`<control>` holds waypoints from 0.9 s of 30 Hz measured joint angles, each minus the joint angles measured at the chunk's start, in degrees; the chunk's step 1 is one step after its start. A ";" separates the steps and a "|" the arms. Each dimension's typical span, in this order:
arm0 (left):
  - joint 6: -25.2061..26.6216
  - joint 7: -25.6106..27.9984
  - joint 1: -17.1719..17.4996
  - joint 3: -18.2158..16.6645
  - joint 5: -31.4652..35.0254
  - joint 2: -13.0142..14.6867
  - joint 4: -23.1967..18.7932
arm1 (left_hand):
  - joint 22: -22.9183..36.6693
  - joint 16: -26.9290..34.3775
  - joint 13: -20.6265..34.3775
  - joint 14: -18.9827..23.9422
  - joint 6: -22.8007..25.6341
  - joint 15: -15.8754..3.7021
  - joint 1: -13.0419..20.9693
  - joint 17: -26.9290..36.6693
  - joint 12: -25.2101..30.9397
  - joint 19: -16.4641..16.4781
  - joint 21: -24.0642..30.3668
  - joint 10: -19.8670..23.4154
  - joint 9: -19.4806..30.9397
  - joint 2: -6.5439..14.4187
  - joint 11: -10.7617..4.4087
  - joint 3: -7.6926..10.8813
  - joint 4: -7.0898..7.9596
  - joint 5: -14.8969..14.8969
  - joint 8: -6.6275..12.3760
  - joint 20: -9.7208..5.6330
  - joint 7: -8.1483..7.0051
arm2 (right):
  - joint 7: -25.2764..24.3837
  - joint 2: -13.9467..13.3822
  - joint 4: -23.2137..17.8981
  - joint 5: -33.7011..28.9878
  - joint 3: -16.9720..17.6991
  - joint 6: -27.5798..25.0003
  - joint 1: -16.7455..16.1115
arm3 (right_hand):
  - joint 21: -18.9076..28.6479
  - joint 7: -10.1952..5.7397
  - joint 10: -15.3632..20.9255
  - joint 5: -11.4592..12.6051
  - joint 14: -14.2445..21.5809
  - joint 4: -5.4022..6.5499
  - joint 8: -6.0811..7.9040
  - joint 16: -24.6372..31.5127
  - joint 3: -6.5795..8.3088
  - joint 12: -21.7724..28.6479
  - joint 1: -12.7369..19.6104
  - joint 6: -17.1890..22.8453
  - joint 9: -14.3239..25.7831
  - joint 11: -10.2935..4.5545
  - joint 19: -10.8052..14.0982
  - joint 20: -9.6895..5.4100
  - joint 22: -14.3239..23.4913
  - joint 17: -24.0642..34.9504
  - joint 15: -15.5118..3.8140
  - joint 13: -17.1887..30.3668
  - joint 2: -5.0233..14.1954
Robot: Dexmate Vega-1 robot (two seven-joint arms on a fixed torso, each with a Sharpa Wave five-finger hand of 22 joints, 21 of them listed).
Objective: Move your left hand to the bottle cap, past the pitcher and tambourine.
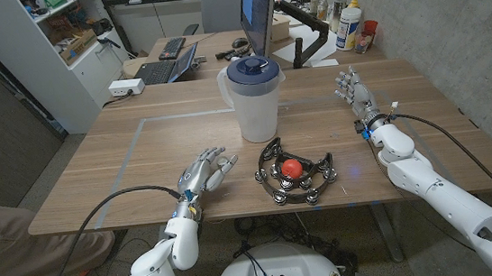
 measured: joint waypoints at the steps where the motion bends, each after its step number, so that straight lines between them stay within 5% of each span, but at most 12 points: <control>1: 0.12 0.00 0.08 0.03 0.03 0.07 -0.05 | 0.00 0.00 0.00 0.21 0.00 -0.21 0.00 0.00 0.00 0.00 0.00 0.00 0.00 0.00 0.00 0.00 0.00 0.00 0.00 0.00 0.00 | -0.06 0.02 0.08 -0.10 -0.02 0.10 0.06 | 0.00 0.00 0.00 0.00 -0.13 0.00 0.00 0.00 0.00 0.00 0.00 0.00 0.00 0.00 0.00 0.00 0.00 -0.03 -0.13 0.00 0.00; 27: 2.19 -2.07 0.47 0.62 0.69 1.29 -1.69 | 0.00 0.22 0.00 1.23 0.44 -0.15 0.08 0.00 0.22 -0.01 0.00 0.61 0.14 -0.53 -0.01 0.00 0.00 0.42 0.18 0.00 -0.01 | 0.06 0.58 1.31 -0.27 -0.24 0.88 0.57 | 0.00 0.00 0.00 0.00 -0.21 -0.73 0.27 0.00 0.25 0.00 0.75 0.00 0.00 0.00 -0.21 0.22 0.00 -0.12 -0.21 0.00 -0.15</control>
